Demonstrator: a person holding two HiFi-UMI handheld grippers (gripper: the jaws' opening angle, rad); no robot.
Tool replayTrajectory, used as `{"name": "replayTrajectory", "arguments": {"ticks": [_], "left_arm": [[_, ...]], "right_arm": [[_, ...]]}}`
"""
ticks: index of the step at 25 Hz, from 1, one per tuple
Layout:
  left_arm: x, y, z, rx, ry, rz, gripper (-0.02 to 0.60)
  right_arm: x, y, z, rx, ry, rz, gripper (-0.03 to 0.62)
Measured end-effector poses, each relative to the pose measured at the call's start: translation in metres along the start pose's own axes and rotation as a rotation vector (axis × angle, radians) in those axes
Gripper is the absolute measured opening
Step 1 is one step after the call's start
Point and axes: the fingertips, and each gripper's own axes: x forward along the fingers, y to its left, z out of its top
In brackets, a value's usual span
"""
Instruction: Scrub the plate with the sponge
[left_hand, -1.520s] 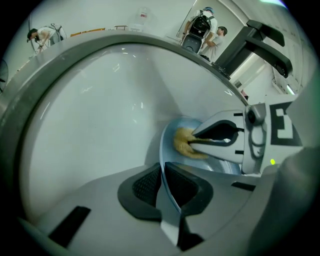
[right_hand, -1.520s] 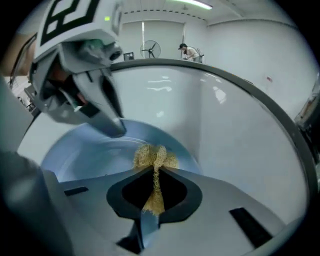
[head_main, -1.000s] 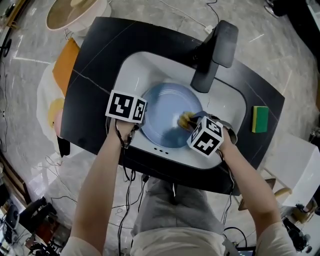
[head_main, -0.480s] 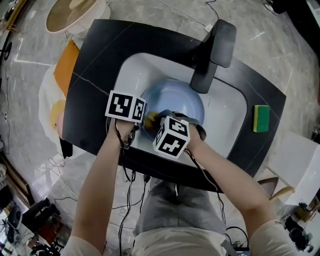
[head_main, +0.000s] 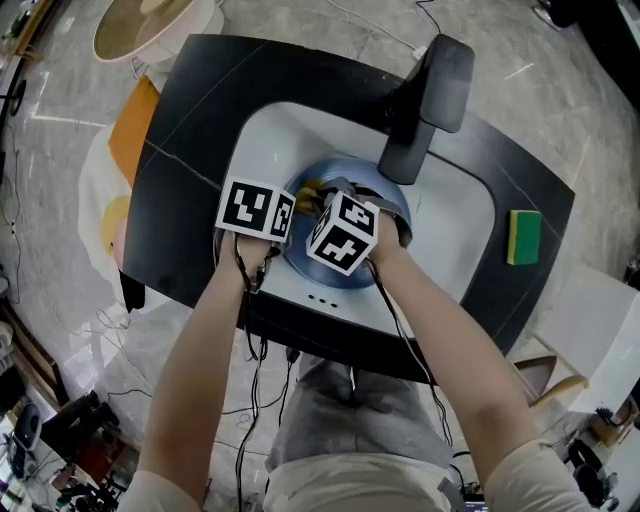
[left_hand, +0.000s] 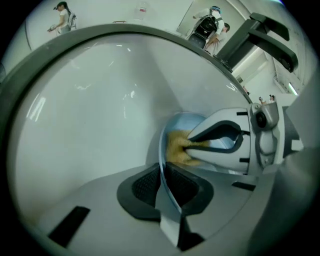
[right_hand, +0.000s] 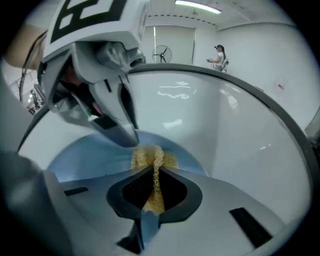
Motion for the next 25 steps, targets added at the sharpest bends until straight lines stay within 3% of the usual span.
{"name": "replayTrajectory", "arguments": {"ticks": [3, 6, 14, 18, 21, 25], "left_arm": [[0.002, -0.005, -0.003, 0.023, 0.004, -0.002, 0.051], [0.0, -0.005, -0.004, 0.009, -0.01, -0.002, 0.051], [-0.011, 0.001, -0.006, 0.004, -0.038, 0.074, 0.052], [-0.016, 0.0, -0.007, -0.005, -0.049, 0.105, 0.061], [-0.026, 0.003, -0.011, -0.001, -0.057, 0.14, 0.113], [-0.054, 0.007, -0.009, 0.034, -0.084, 0.179, 0.133]], "right_arm": [[-0.005, -0.032, -0.029, 0.064, 0.058, -0.098, 0.051], [-0.02, -0.045, -0.058, 0.075, 0.125, -0.136, 0.051], [-0.064, 0.011, -0.114, 0.006, 0.234, -0.039, 0.051], [-0.079, 0.049, -0.113, -0.128, 0.268, 0.048, 0.051], [-0.094, 0.07, -0.098, -0.079, 0.222, 0.104, 0.052], [-0.128, 0.078, -0.078, 0.034, 0.132, 0.086, 0.052]]}}
